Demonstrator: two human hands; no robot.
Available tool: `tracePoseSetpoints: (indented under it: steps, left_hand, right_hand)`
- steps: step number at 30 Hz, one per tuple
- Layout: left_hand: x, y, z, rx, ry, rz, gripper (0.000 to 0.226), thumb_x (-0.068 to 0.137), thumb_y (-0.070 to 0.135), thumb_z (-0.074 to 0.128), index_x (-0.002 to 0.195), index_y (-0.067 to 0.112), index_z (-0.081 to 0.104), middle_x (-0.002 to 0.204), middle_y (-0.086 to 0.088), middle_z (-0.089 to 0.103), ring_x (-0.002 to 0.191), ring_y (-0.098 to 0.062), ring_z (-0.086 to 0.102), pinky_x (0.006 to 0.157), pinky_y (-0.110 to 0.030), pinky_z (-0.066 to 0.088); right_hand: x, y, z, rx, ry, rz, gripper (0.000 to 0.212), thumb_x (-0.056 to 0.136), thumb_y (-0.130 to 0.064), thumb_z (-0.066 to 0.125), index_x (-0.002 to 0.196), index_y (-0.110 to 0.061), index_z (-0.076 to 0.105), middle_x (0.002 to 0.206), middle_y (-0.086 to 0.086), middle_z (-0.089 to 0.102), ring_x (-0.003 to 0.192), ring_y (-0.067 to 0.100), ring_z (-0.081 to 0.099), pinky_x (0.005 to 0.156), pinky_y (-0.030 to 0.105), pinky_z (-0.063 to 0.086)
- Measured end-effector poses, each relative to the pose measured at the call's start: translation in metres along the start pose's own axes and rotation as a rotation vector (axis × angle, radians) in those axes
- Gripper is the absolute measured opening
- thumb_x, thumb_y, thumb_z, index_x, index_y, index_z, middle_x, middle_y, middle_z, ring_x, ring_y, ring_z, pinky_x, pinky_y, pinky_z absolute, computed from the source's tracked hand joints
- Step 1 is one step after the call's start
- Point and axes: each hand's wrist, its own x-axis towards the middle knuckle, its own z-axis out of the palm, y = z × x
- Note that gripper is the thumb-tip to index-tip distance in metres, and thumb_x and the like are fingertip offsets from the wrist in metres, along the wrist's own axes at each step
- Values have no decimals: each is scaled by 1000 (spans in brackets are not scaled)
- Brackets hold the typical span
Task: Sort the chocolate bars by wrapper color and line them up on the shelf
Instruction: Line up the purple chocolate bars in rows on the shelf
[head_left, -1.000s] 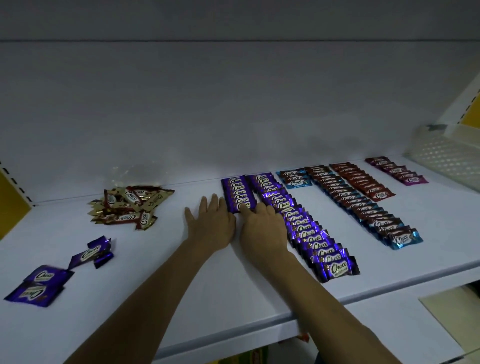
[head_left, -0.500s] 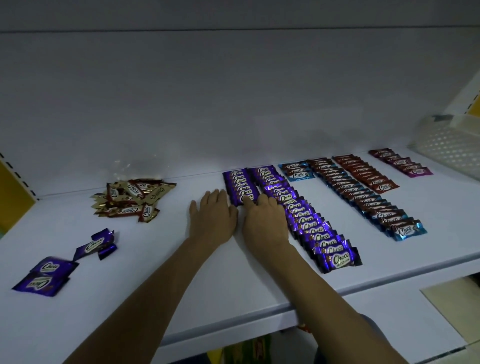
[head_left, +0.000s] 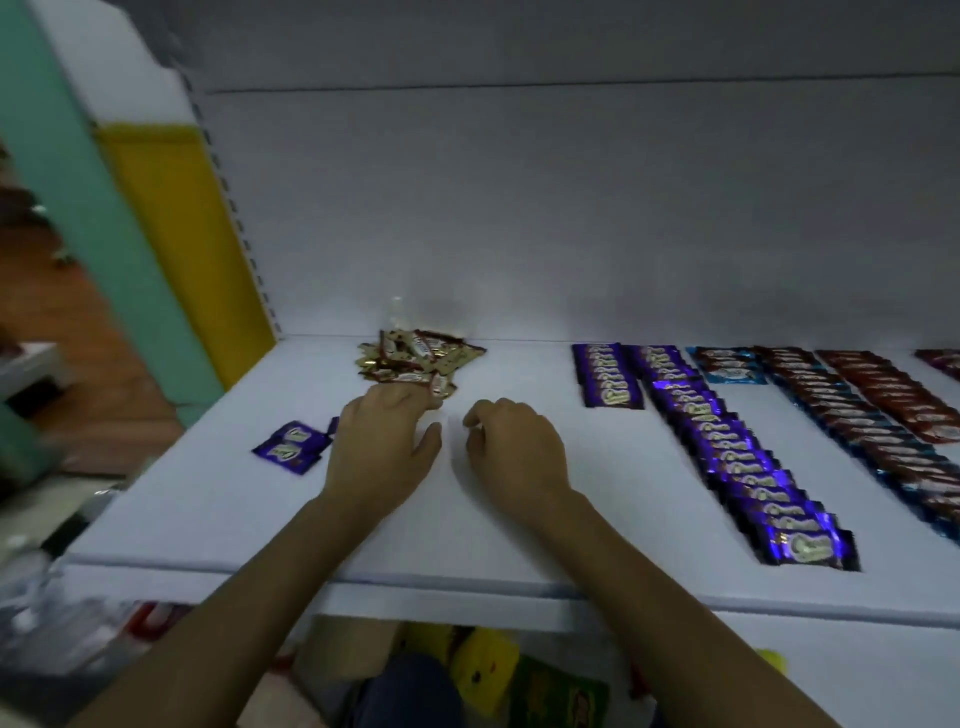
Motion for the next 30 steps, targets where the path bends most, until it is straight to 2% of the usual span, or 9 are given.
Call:
tracePoseSetpoints:
  steps: [2, 5, 7, 13, 17, 20, 24, 26, 30]
  left_hand:
    - [-14, -19, -11, 107, 31, -132, 53, 90, 46, 58, 137, 23, 51, 146, -6, 45, 136, -28, 37, 112, -46, 26]
    - [-32, -49, -20, 170, -67, -397, 88, 82, 70, 49, 152, 28, 16, 161, -8, 12, 146, -33, 12, 115, -50, 15]
    - [-38, -62, -20, 136, -147, -480, 100, 78, 79, 41, 153, 23, 7, 161, -11, 9, 146, -35, 11, 115, -51, 16]
    - [-21, -65, -12, -115, -207, -372, 85, 94, 46, 52, 153, 10, 2, 161, -11, 10, 148, -24, 10, 119, -38, 15]
    - [-13, -73, -9, -165, -195, -294, 79, 92, 38, 58, 152, 8, 16, 156, -13, 26, 143, -27, 27, 115, -39, 25]
    - [-13, -75, -9, -163, -170, -248, 71, 93, 36, 58, 150, 9, 26, 153, -8, 35, 139, -23, 35, 111, -31, 28]
    - [-9, -81, -9, -172, -84, -109, 34, 92, 28, 61, 124, 15, 60, 118, -6, 66, 108, -28, 59, 89, -36, 47]
    - [-9, -81, -11, -130, -48, -56, 29, 93, 17, 59, 122, 13, 62, 111, -10, 69, 101, -30, 60, 83, -35, 45]
    - [-9, -80, -15, -99, -5, -42, 31, 98, 12, 47, 126, 16, 60, 120, -8, 66, 106, -28, 57, 84, -26, 36]
  right_hand:
    - [8, -19, 11, 29, -9, -62, 34, 97, -16, 38, 123, -17, 59, 120, 5, 61, 107, 22, 54, 90, 33, 43]
    - [24, -44, 27, 67, -52, -125, 34, 97, -15, 40, 127, -18, 55, 123, 6, 57, 113, 24, 50, 93, 35, 42]
    - [37, -58, 37, 94, -94, -120, 32, 96, -16, 41, 123, -17, 58, 115, 7, 60, 109, 26, 52, 88, 35, 45]
    - [61, -80, 51, 256, -133, -6, 16, 87, -14, 57, 99, -15, 68, 94, 3, 67, 90, 20, 60, 75, 33, 51]
    - [64, -83, 46, 465, -215, -3, 13, 84, -7, 59, 86, -2, 71, 87, 12, 70, 83, 24, 64, 74, 36, 51]
    - [64, -83, 42, 593, -282, 56, 23, 89, -11, 53, 81, 5, 67, 83, 18, 70, 80, 31, 66, 77, 40, 55]
    - [61, -82, 29, 854, -390, 213, 20, 90, -2, 46, 75, -12, 54, 77, 13, 60, 71, 22, 58, 66, 31, 46]
    - [57, -80, 25, 944, -352, 272, 15, 90, -3, 49, 82, -13, 57, 75, 9, 66, 66, 20, 64, 59, 27, 48]
    - [48, -69, 26, 933, -233, 309, 17, 92, -4, 47, 84, -12, 60, 77, 10, 68, 68, 21, 64, 61, 28, 51]
